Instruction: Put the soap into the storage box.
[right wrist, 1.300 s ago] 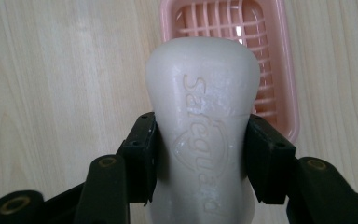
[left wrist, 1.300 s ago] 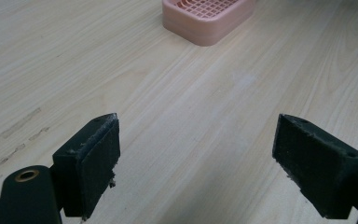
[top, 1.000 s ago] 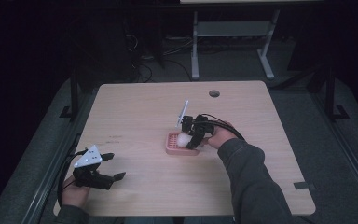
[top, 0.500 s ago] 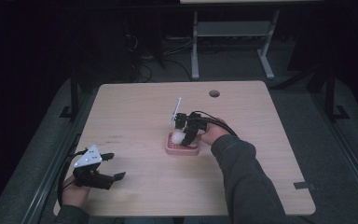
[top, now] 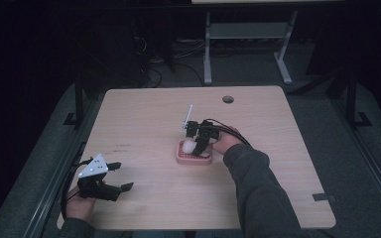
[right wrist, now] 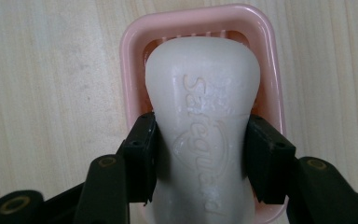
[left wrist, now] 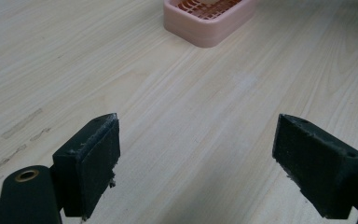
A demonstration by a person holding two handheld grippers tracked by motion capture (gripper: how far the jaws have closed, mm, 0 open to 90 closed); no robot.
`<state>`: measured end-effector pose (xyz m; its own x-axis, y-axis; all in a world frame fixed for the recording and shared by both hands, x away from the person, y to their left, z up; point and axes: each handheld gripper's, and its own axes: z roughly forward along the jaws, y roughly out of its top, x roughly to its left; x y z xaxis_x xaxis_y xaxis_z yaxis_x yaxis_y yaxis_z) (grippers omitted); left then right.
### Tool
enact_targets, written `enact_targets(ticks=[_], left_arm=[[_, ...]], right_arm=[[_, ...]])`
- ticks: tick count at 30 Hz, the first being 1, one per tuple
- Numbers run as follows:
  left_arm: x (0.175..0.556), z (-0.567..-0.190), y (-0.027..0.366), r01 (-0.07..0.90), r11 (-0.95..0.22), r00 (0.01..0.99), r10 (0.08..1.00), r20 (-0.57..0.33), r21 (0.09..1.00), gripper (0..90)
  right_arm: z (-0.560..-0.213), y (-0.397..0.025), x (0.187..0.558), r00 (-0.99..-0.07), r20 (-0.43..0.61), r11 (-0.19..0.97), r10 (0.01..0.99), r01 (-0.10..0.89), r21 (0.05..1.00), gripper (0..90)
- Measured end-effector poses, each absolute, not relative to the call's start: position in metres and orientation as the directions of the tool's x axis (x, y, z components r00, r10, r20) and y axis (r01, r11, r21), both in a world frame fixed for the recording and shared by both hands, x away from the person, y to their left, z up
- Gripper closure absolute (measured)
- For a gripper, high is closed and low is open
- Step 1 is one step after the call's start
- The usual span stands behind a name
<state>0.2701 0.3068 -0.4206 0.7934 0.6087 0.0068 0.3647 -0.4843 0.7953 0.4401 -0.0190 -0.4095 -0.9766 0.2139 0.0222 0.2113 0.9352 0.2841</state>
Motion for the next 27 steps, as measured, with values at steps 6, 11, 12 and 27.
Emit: enact_targets(ticks=[6,11,12,27], left_arm=[[0.27,-0.421,0.306,0.365,-0.483,0.793,0.609,0.006,0.796,14.8],[0.27,-0.421,0.307,0.364,-0.485,0.794,0.608,0.008,0.795,14.8],[0.27,-0.421,0.307,0.364,-0.485,0.794,0.608,0.007,0.795,14.8],[0.27,-0.421,0.307,0.363,-0.485,0.794,0.608,0.009,0.796,14.8]], right_arm=[[-0.413,-0.018,0.441,-0.976,0.021,0.936,0.216,0.213,0.281,49.2],[-0.417,-0.015,0.441,-0.977,0.015,0.939,0.212,0.208,0.275,49.1],[-0.417,-0.015,0.441,-0.977,0.015,0.939,0.212,0.208,0.275,49.1],[-0.421,-0.013,0.441,-0.977,0.009,0.94,0.214,0.209,0.271,49.0]])
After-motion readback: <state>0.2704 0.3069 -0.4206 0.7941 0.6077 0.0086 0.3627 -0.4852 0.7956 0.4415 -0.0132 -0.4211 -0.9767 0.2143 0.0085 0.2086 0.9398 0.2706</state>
